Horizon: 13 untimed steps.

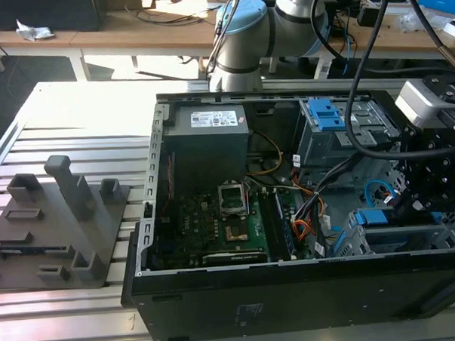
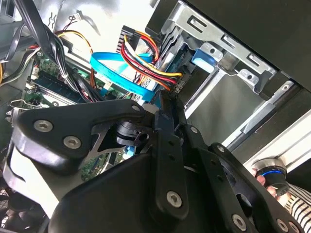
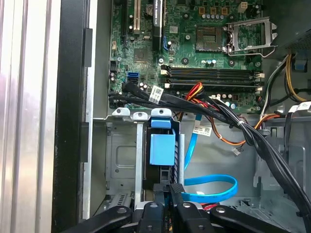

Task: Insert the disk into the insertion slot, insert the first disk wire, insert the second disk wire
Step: 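Insert the second disk wire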

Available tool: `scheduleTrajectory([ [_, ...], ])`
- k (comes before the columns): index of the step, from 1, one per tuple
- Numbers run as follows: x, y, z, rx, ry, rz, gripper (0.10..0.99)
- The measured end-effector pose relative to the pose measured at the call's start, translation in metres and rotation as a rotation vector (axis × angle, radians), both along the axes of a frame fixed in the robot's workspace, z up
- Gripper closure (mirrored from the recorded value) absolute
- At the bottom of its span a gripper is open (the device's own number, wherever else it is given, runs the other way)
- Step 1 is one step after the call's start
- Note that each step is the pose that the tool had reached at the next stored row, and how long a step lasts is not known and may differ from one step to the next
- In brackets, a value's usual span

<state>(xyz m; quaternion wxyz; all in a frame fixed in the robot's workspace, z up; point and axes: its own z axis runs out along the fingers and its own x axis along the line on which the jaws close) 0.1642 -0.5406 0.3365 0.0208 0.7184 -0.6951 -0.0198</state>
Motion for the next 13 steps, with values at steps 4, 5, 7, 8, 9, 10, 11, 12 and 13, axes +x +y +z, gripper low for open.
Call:
scheduleTrajectory([
  [4,0.0001,0.0,-0.0003,0.0,0.0,0.0,0.851],
  [5,0.0001,0.0,-0.0001,0.0,0.0,0.0,0.851],
  [7,0.0,0.0,0.0111,0.0,0.0,0.0,0.851],
  [8,0.0,0.0,0.0202,0.0,0.0,0.0,0.851],
  [9,0.0,0.0,0.0267,0.0,0.0,0.0,0.851],
  [10,0.0,0.0,0.0303,0.0,0.0,0.0,0.851],
  [11,0.0,0.0,0.0349,0.0,0.0,0.0,0.851],
  [12,0.0,0.0001,0.0387,0.0,0.0,0.0,0.851],
  [13,0.0,0.0001,0.0425,0.0,0.0,0.0,0.929],
])
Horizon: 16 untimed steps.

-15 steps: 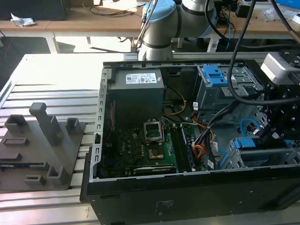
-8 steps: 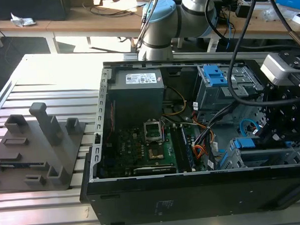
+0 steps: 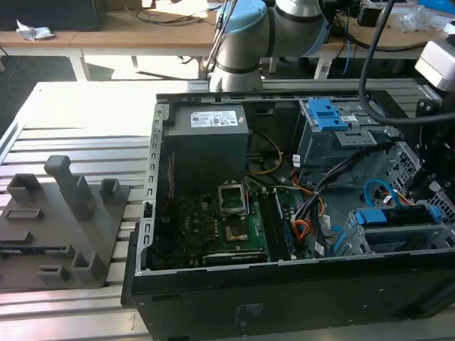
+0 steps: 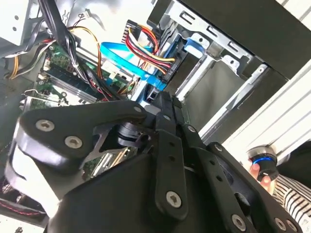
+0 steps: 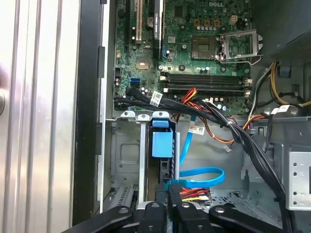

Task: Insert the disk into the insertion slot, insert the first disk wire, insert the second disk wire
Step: 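Insert the second disk wire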

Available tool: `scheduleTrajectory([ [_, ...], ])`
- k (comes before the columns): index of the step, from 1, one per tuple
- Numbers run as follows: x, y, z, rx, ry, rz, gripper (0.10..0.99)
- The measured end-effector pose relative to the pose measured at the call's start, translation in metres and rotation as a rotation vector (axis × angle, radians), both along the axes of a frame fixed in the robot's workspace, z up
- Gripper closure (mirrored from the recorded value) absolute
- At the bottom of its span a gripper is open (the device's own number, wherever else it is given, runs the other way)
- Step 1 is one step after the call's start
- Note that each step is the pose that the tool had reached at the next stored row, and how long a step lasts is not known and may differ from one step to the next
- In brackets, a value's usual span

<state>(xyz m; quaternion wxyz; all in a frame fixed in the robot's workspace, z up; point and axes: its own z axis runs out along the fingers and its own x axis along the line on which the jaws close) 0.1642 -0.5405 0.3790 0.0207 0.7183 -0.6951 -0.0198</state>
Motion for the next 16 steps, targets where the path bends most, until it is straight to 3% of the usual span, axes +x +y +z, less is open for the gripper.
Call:
scheduleTrajectory([
  [1,0.0,0.0001,0.0044,0.0,0.0,0.0,0.98],
  [3,0.0,0.0001,0.0161,0.0,0.0,0.0,0.98],
  [7,0.0,0.0001,0.0287,0.0,0.0,0.0,0.98],
  [16,0.0,0.0001,0.0297,0.001,0.0,0.0,0.98],
])
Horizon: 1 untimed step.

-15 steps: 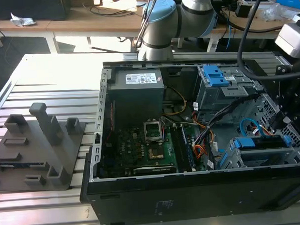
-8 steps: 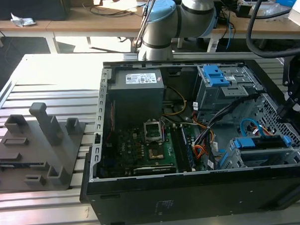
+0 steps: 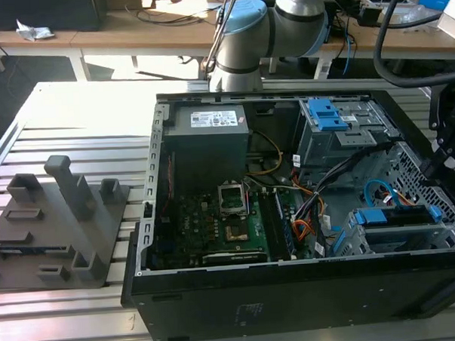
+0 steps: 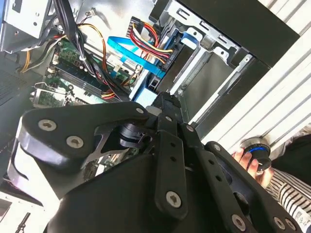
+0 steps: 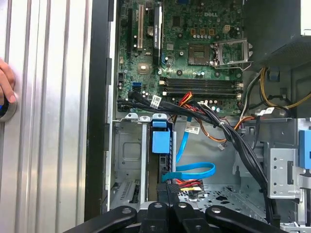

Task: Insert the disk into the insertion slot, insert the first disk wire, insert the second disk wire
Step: 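Insert the second disk wire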

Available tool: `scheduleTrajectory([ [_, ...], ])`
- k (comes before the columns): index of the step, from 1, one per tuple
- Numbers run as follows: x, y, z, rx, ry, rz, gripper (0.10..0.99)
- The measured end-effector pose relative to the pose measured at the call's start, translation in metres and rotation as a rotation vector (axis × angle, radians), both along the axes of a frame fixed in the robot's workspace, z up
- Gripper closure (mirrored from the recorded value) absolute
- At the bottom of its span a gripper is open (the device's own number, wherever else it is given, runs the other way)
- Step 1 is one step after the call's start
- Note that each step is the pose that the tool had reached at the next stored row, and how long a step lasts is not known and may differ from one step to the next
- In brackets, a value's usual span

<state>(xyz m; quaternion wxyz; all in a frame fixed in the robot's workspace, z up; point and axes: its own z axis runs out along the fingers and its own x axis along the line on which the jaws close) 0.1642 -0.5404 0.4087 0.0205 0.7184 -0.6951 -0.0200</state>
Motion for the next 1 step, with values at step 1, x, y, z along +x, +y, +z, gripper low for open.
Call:
scheduleTrajectory([
  [1,0.0,0.0,0.0,0.0,0.0,0.0,0.98],
])
